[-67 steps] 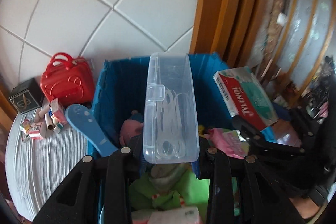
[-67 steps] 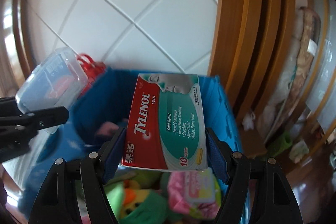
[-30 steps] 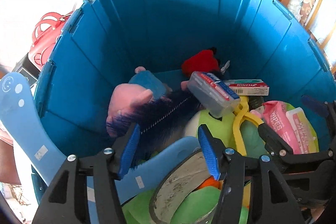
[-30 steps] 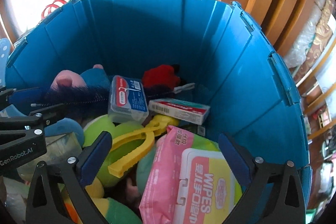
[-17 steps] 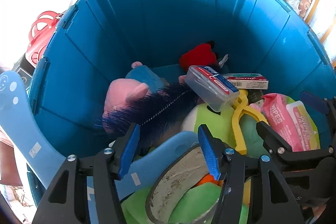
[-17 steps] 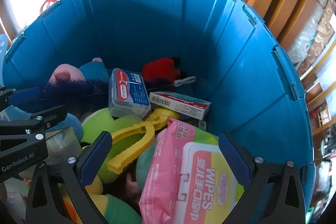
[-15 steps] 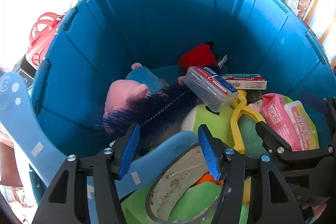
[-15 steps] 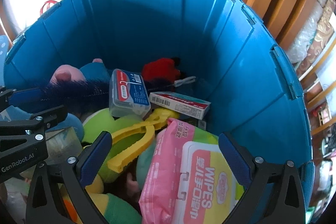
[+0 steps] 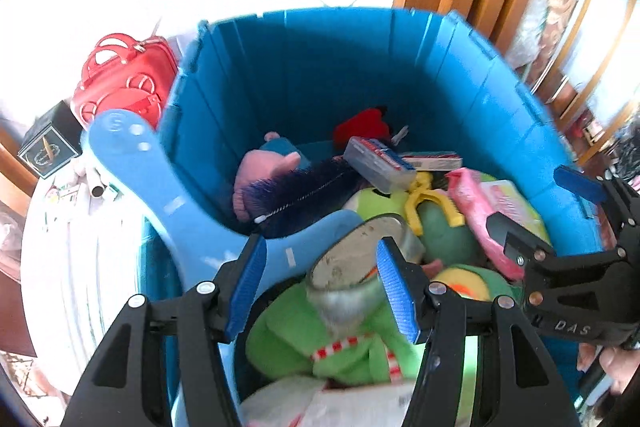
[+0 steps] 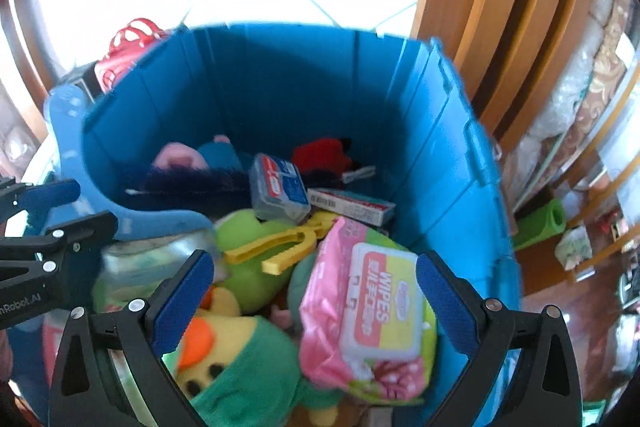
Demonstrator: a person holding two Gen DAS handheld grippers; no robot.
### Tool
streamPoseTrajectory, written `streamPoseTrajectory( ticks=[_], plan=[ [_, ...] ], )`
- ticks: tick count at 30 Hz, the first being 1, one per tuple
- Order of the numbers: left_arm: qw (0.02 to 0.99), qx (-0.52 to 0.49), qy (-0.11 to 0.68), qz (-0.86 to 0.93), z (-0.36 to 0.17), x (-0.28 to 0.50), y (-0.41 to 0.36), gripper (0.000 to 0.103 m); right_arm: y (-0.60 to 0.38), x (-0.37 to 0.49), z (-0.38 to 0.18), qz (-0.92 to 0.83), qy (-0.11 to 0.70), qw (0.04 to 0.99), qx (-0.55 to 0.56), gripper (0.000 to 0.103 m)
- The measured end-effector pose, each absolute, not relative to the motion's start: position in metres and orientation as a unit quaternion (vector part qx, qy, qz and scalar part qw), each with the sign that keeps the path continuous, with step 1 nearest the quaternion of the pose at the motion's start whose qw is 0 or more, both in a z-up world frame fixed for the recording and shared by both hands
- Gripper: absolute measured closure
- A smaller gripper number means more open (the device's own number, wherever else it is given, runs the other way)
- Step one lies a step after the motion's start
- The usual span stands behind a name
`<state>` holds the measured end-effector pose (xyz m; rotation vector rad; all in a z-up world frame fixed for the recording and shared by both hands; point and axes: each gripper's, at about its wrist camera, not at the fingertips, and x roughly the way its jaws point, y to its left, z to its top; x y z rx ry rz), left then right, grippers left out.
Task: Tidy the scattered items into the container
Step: 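Withdraw both open tools from the bin back over the table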
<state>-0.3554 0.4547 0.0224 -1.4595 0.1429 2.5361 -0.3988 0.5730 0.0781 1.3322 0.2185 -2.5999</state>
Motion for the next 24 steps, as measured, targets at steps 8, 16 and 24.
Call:
streamPoseTrajectory(
  ticks=[8, 16, 24],
  plan=[
    [0.138, -0.454, 0.038, 0.880, 0.064, -0.311, 0.400, 0.046, 0.523, -0.361, 0.129, -0.901, 0.089, 0.094, 0.415, 0.000],
    [0.121, -0.437, 0.030, 0.891, 0.073, -0.278, 0.285, 0.046, 0.422, -0.322, 0.149, -0.905, 0.100, 0.116, 0.398, 0.000],
    [0.069, -0.446, 0.026, 0.892, 0.058, -0.260, 0.151, 0.046, 0.294, -0.299, 0.143, -0.895, 0.104, 0.161, 0.402, 0.000]
  ],
)
